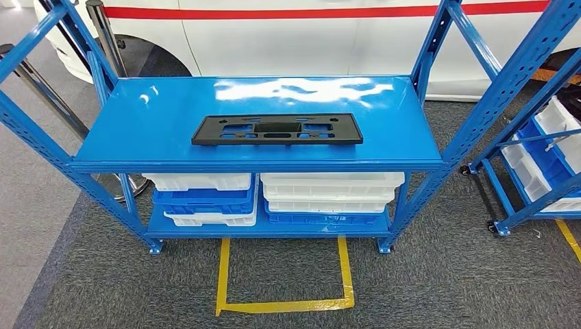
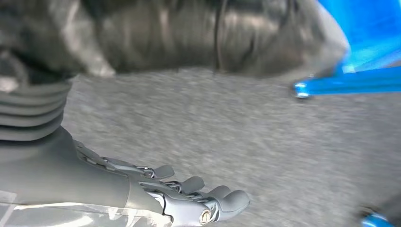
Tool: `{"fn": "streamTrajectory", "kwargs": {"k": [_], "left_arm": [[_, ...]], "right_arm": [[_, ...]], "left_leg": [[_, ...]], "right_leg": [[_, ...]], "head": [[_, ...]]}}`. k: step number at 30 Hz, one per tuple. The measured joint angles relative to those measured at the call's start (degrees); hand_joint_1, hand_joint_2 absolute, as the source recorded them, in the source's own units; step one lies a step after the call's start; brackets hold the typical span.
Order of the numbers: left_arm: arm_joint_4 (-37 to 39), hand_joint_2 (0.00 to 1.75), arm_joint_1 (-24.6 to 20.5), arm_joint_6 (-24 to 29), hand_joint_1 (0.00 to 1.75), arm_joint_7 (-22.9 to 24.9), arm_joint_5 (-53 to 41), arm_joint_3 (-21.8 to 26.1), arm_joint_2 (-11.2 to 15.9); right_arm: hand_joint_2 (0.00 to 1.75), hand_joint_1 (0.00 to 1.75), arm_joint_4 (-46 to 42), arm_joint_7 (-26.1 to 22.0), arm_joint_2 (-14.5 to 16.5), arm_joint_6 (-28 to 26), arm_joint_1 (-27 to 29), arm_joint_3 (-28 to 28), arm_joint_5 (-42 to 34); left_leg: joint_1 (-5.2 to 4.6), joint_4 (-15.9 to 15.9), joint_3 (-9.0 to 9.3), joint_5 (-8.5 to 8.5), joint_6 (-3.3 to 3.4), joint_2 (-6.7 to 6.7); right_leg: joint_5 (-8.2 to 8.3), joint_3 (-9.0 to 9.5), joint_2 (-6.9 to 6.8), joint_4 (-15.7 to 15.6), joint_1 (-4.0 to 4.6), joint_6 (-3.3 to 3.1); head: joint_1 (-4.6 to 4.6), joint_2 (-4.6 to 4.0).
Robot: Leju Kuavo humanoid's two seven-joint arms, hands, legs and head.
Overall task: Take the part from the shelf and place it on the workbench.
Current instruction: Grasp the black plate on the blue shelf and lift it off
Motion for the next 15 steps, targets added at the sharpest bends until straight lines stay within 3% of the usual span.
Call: {"fn": "streamTrajectory", "kwargs": {"k": [5,11,15], "left_arm": [[0.3,0.00,-0.1,-1.2,0.00,-0.7,1.4,-0.3,0.0],[0.8,0.00,-0.3,-5.7,0.00,-2.5,5.2,-2.8,0.0],[0.9,0.00,-0.4,-7.5,0.00,-2.3,6.8,-5.4,0.0]], "right_arm": [[0.00,0.00,-13.7,0.0,0.5,-0.2,3.6,14.0,-7.8],[0.00,0.00,-31.8,0.4,0.9,-4.1,9.2,34.0,-7.5],[1.75,0.00,-39.5,1.3,-0.9,-8.1,12.1,48.1,-8.2]], "left_leg": [[0.00,0.0,0.04,0.01,-0.41,-0.01],[0.00,0.0,0.06,-0.06,-0.60,0.03],[-0.02,0.0,0.06,-0.06,-0.60,-0.01]], "right_leg": [[-0.07,-0.03,-0.03,0.1,0.00,-0.11],[-0.08,-0.03,0.02,0.1,-0.01,-0.11],[-0.08,-0.03,0.01,0.1,-0.02,-0.10]], "head": [[0.01,0.00],[0.01,0.00],[0.01,0.00]]}}
